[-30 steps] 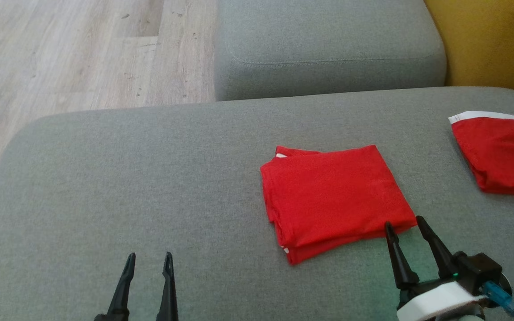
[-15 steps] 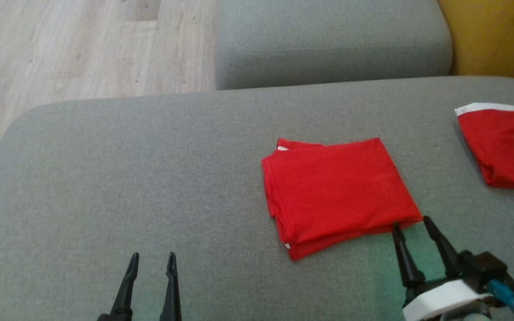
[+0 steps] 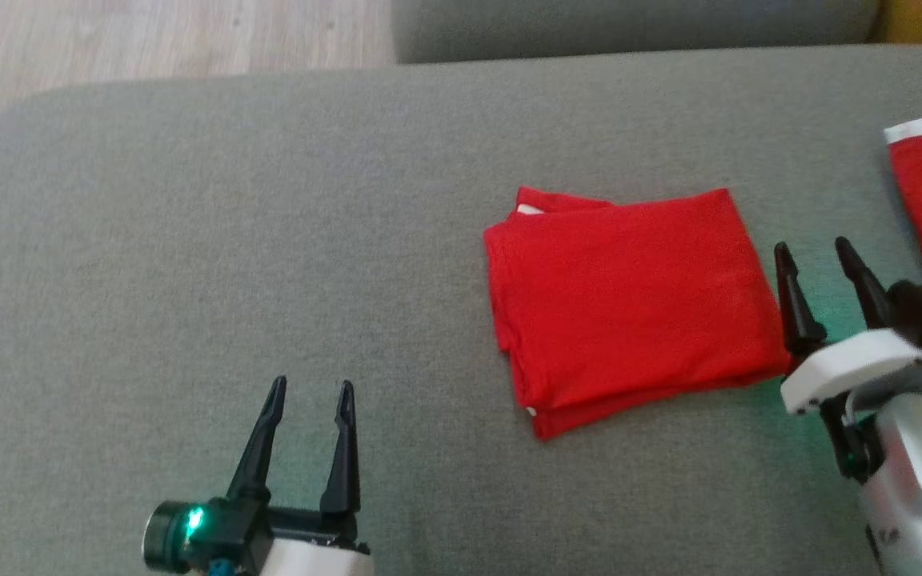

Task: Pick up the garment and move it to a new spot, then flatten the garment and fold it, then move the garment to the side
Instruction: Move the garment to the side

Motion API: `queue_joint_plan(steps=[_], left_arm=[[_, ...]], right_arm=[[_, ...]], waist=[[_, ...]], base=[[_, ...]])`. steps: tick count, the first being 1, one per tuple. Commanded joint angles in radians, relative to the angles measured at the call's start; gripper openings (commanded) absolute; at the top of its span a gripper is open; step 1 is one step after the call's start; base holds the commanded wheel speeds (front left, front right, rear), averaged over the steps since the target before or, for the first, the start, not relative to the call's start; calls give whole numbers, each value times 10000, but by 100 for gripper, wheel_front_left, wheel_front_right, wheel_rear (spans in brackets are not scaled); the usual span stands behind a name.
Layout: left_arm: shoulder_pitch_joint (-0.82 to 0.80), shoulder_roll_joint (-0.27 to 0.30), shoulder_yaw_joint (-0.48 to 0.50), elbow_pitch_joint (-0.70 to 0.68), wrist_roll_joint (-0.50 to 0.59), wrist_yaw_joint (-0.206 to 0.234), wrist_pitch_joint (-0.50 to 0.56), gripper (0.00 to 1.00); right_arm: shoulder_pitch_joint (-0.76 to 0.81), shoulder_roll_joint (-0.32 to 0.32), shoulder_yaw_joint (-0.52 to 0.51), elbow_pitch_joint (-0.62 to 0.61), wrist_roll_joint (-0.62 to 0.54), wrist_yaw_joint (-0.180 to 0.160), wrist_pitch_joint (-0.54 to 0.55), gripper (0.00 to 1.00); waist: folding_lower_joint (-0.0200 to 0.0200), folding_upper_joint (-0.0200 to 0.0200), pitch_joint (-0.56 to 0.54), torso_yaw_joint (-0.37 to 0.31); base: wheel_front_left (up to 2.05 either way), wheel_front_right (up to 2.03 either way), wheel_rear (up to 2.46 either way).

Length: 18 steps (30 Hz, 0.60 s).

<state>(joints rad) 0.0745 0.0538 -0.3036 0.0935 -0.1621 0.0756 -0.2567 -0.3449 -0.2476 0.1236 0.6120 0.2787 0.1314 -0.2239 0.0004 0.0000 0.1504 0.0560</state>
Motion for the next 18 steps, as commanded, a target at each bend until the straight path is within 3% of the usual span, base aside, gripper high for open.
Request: queue_joint_plan(steps=[1, 7, 8, 9, 10, 18], left_arm=[[-378, -35, 169, -262, -88, 79, -51, 100], [-744, -35, -80, -185, -153, 203, -51, 100], [-777, -35, -82, -182, -163, 228, -51, 100], [-801, -35, -70, -189, -178, 259, -51, 100], [-821, -35, -54, -198, -189, 286, -51, 100], [-1050, -35, -14, -232, -155, 307, -51, 100]], right_arm=[[-353, -197, 191, 66, 89, -7, 15, 100], [-913, -83, 915, 1623, 899, -7, 513, 100], [-912, -52, 1108, 1720, 1101, -7, 542, 76], [-906, -31, 1177, 1807, 1345, -7, 523, 19], [-901, -25, 1265, 1860, 1544, -7, 495, 0], [-1596, -776, 1720, 1536, 1840, -7, -240, 0]], waist=[[-4, 0, 311, 188], [-4, 0, 688, 382], [-4, 0, 718, 378], [-4, 0, 749, 359], [-4, 0, 785, 328], [-4, 0, 1163, -178]], base=[[0, 0, 0], [0, 0, 0], [0, 0, 0], [0, 0, 0], [0, 0, 0], [0, 0, 0]])
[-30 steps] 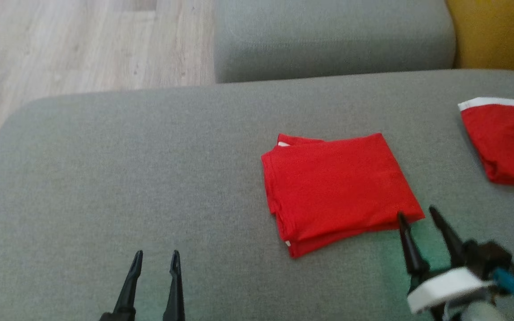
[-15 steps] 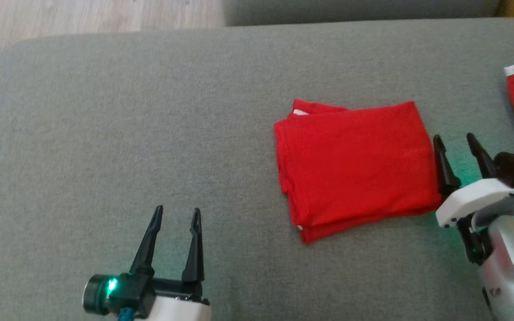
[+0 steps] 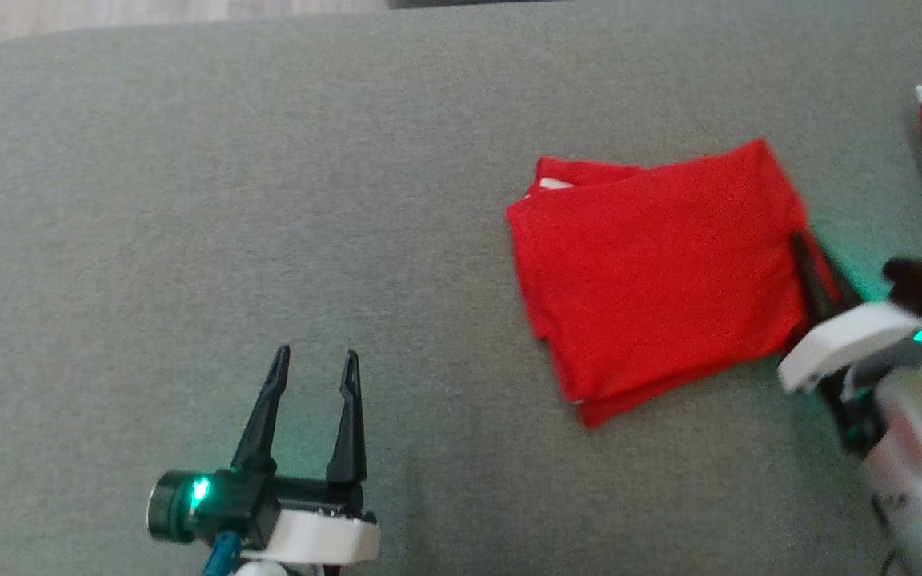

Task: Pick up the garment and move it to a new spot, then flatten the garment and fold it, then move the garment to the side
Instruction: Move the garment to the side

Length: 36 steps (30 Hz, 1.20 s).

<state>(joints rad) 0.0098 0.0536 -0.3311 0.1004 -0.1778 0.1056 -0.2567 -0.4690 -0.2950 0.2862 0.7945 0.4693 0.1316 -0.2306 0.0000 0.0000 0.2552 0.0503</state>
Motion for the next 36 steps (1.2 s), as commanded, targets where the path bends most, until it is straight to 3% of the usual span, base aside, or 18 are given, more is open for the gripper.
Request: queue_joint_plan(steps=[1, 13, 25, 26, 27, 31, 36], left_arm=[[-526, -33, 262, -315, 17, -9, -51, 100], [-1371, -34, 152, -346, 83, -8, -51, 100], [-1808, -34, 329, -206, 257, -106, -51, 100], [-1848, -34, 348, -188, 286, -132, -51, 100], [-1886, -34, 358, -170, 314, -158, -51, 100], [-2019, -34, 447, -139, 395, -182, -51, 100], [-1908, -34, 691, -181, 359, -12, -51, 100]], right_arm=[[-682, -582, 123, -478, -193, -9, -237, 0], [-2394, -2697, -772, -1014, -923, -9, -297, 0], [-2115, -3973, -2728, -1162, -1289, -9, -90, 0], [-2121, -3963, -2878, -1157, -1333, -9, -36, 38], [-2135, -3977, -3043, -1142, -1490, -9, -16, 100], [-2152, -3724, -3655, -1239, -2295, -9, -34, 100], [-1772, -2818, -3964, -1860, -3263, -9, -176, 100]], waist=[[0, 0, 264, -243], [0, 0, 1455, -744], [0, 0, 1959, -1177], [0, 0, 1986, -1207], [0, 0, 2007, -1228], [0, 0, 1991, -1293], [0, 0, 1491, -1355]], base=[[0, 0, 0], [0, 0, 0], [0, 0, 0], [0, 0, 0], [0, 0, 0], [0, 0, 0], [0, 0, 0]])
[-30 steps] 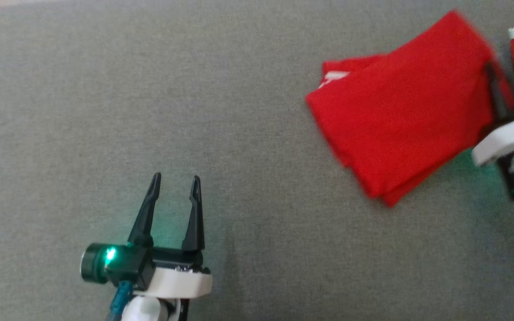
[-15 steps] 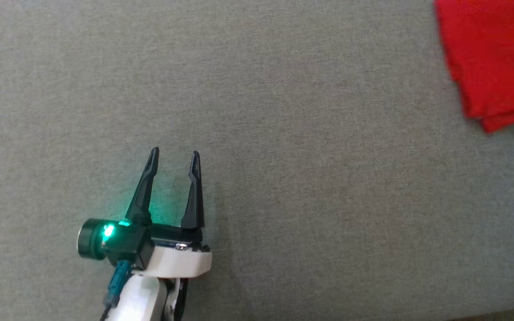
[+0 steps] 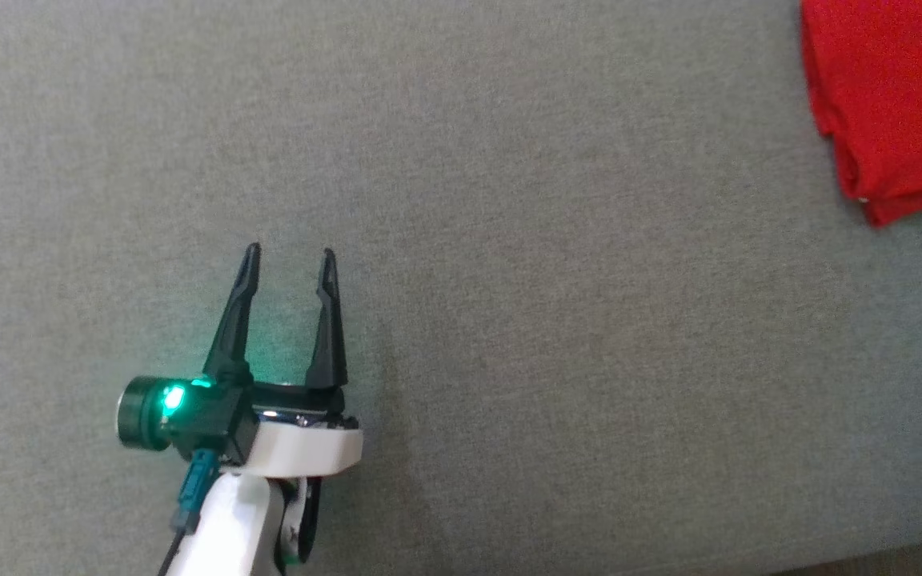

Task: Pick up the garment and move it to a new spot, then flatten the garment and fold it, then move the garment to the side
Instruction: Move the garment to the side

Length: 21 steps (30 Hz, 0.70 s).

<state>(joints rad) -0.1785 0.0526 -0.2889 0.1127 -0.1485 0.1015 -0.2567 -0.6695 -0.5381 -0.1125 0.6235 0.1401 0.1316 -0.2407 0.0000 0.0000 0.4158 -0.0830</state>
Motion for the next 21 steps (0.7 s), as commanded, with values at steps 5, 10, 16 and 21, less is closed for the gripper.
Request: queue_joint_plan(steps=[5, 10, 16, 21], left_arm=[[548, -24, 561, -409, -276, 74, -51, 100], [1373, -24, 728, -474, -503, 160, -51, 100], [2391, -24, 835, -512, -476, 98, -51, 100], [3011, -24, 1090, -854, -400, 122, -51, 100]], right_arm=[[1401, 1091, 738, -1329, -134, -9, -196, 100], [3130, 2091, 1888, -2542, 283, -9, -206, 100], [5205, 3188, 2732, -3493, 660, -9, -208, 100], [6370, 3985, 2873, -4169, 442, -9, -209, 100]], waist=[[0, 0, -1403, -18], [0, 0, -2889, 155], [0, 0, -4186, 388], [0, 0, -4662, 504]], base=[[0, 0, 0], [0, 0, 0], [0, 0, 0], [0, 0, 0]])
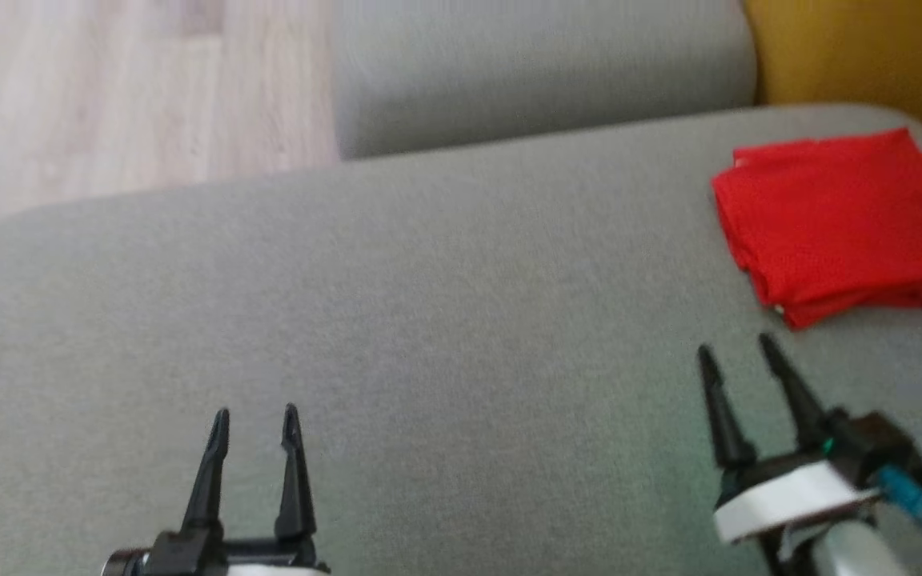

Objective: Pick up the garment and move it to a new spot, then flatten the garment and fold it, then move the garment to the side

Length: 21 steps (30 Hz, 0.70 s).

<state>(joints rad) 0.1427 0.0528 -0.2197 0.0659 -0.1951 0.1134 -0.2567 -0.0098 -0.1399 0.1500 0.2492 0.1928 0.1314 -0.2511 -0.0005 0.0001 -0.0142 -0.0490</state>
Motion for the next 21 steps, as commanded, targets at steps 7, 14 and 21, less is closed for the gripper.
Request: queue_joint_plan(steps=[7, 14, 21], left_arm=[[264, -26, 539, -588, 77, 50, -51, 100], [359, -26, 584, -618, 206, 60, -51, 100], [756, 14, 213, 181, -5, -6, 15, 0]], right_arm=[[443, 343, 564, -664, -404, -7, -106, 100], [540, 467, 649, -632, -435, -7, -106, 100], [945, 465, 414, 122, -206, 0, 27, 0]], waist=[[5, -1, -586, 194], [5, -1, -639, 209], [5, -1, -629, 226]], base=[[0, 0, 0], [0, 0, 0], [0, 0, 0]])
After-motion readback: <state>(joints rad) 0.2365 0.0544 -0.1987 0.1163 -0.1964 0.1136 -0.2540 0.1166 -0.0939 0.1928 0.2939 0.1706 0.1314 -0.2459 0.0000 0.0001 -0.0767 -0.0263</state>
